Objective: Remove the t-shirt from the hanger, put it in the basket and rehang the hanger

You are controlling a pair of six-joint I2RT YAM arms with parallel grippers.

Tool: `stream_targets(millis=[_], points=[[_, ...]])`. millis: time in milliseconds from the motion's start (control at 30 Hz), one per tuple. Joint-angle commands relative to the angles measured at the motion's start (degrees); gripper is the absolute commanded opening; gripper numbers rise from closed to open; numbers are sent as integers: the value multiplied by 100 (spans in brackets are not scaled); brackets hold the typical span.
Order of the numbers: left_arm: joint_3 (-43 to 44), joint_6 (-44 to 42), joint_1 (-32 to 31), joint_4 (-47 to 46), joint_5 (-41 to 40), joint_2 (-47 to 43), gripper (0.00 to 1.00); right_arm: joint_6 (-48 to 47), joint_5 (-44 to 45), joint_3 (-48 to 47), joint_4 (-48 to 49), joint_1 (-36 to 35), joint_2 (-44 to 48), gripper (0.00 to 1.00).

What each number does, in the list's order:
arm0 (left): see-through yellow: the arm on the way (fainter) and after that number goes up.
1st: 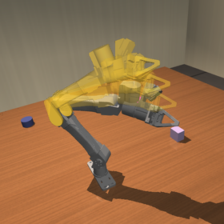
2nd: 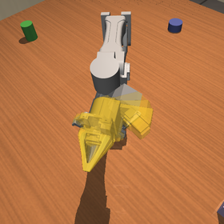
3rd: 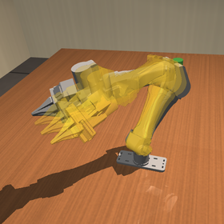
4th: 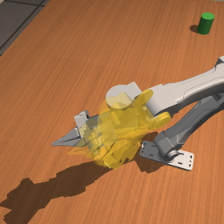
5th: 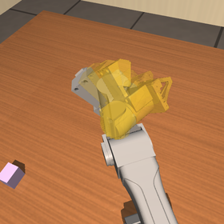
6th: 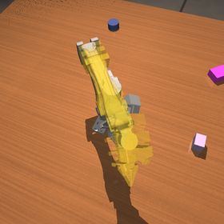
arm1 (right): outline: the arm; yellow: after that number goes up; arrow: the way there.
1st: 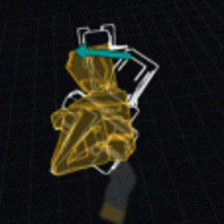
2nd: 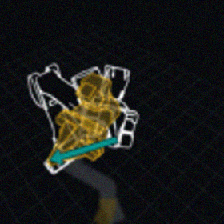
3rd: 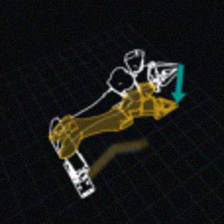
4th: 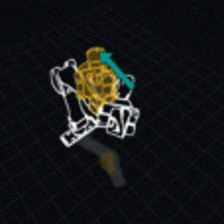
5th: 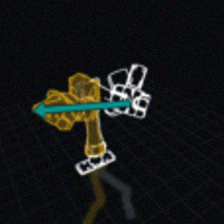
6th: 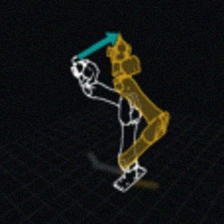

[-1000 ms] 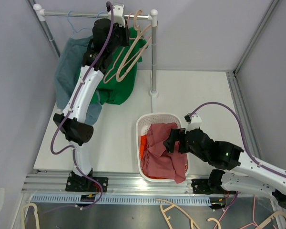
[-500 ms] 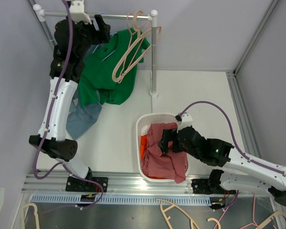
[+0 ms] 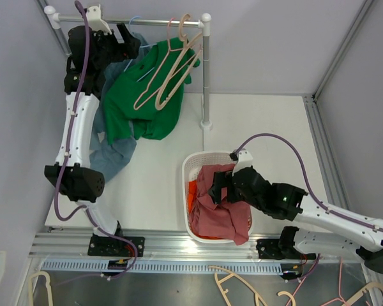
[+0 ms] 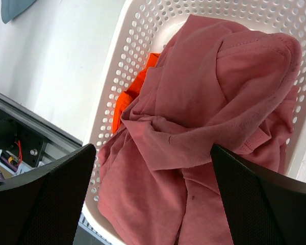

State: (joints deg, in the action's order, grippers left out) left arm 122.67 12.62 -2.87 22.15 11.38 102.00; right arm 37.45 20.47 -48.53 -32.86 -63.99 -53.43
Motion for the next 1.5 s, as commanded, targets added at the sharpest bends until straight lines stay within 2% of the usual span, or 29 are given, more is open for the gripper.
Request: stream_targets(millis=[0, 100, 233, 267, 333, 367, 433, 467, 533, 567, 633, 667, 867, 1167, 1267, 1333, 1467], points=[[537, 267, 94, 52, 435, 294, 92, -71, -25, -262, 201, 53, -71, 100], [1081, 486, 112, 316, 401, 707, 92, -63, -34, -218, 236, 88, -80, 99], [1057, 574, 112, 211, 541, 918, 88, -54, -61, -200, 219, 149, -106, 100], [1048, 566, 112, 202, 550, 936, 81, -54, -61, -192, 219, 158, -98, 100], [1057, 566, 112, 167, 602, 971, 75, -62, -69, -165, 228, 193, -80, 99], [1066, 557, 112, 167, 620, 997, 65, -54, -87, -157, 228, 211, -80, 99], [1083, 548, 112, 167, 646, 1024, 55, -80, -131, -139, 271, 263, -97, 99], [1049, 557, 112, 167, 673, 1033, 43, -89, -148, -130, 280, 264, -106, 99], [1066, 557, 103, 158, 673, 1033, 28, -98, -183, -113, 315, 290, -133, 99], [1083, 566, 103, 167, 655, 1024, 15, -98, -192, -104, 333, 299, -133, 99], [1153, 583, 103, 193, 655, 1007, 3, -98, -236, -86, 359, 308, -133, 99], [1188, 592, 103, 193, 681, 989, 1, -98, -236, -77, 359, 299, -133, 99], [1654, 566, 7, 210, 796, 796, 0, -98, -289, -60, 359, 308, -98, 99], [1470, 408, -152, 280, -29, -188, 1, -264, -421, 54, 544, 299, 69, 99], [1453, 443, -205, 666, -617, -530, 1, -737, -438, 55, 1051, 282, 96, 100], [1287, 478, -266, 1000, -969, -724, 1, -1370, -587, 11, 1447, 238, 140, 99], [978, 592, -529, 1659, -2083, -1251, 0, -2399, -1193, -138, 2833, -52, -35, 99]])
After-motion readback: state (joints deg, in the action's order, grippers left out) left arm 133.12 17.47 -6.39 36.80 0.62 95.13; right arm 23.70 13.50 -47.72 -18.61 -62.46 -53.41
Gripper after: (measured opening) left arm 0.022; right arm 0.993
